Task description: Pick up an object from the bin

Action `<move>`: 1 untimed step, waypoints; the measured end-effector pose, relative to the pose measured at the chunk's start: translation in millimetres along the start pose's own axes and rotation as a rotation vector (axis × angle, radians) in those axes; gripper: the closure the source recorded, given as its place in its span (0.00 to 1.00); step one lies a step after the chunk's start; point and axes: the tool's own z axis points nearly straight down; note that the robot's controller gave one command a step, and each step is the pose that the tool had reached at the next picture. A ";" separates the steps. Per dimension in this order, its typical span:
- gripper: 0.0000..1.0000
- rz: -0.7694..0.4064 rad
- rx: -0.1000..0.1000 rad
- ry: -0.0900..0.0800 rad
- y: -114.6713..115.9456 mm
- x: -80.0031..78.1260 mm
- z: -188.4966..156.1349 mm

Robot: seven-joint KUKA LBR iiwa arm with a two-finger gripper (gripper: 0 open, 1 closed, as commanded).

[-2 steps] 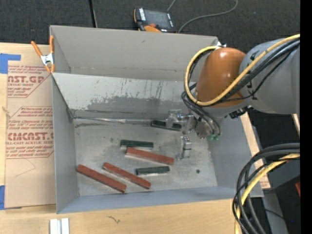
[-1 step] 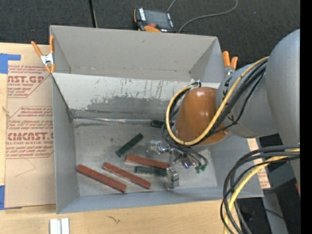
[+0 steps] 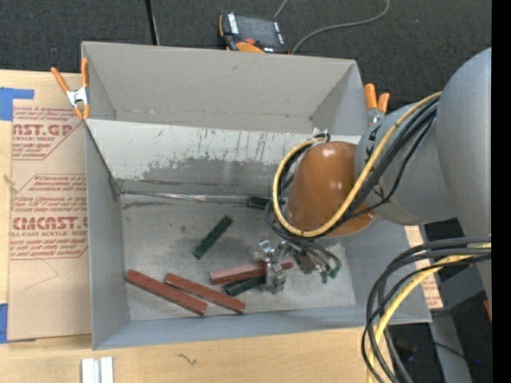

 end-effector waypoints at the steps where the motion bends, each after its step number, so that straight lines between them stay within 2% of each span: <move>1: 1.00 -0.081 0.003 -0.009 4.0 13.2 -159.1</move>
Offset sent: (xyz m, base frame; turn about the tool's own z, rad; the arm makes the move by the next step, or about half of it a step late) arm -0.0153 -0.0017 0.1549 -0.0810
